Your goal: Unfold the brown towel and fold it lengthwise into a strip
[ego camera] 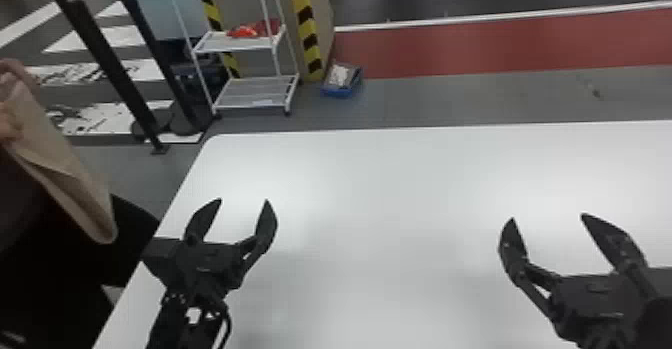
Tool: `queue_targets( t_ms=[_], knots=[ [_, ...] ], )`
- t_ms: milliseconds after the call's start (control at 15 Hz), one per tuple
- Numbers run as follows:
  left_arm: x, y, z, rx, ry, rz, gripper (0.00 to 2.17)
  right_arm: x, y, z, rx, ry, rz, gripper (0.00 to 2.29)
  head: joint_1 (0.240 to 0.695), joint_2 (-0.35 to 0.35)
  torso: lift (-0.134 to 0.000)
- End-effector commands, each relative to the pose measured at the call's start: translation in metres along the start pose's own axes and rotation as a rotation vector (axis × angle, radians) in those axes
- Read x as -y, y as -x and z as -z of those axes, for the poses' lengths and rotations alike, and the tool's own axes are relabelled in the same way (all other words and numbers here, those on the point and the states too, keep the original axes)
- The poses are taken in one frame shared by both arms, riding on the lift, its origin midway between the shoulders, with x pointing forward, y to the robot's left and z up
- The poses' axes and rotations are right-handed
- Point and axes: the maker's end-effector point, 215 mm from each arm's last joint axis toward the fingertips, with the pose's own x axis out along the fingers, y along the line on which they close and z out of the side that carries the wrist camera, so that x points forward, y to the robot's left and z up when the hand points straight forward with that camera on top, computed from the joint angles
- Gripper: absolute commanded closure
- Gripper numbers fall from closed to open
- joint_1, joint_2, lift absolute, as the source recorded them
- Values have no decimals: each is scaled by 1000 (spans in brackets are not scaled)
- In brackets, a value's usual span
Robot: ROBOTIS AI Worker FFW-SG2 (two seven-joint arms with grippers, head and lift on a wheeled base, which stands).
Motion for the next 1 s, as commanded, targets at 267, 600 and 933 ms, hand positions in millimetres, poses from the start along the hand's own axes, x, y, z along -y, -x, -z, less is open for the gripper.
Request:
queue_targets(
  t_ms=[267,600,933],
  knots=[
    [-4,2,-6,13,-3,-6,103,0,0,0,1,1,3,117,695,224,-125],
    [-1,4,-14,25,-2,-5,103,2,1,-4,7,1,11,117,695,226,-125],
    [-7,11,-15,22,-13,-21,103,-1,0,-6,10,3,3,117,695,228,-125]
  ],
)
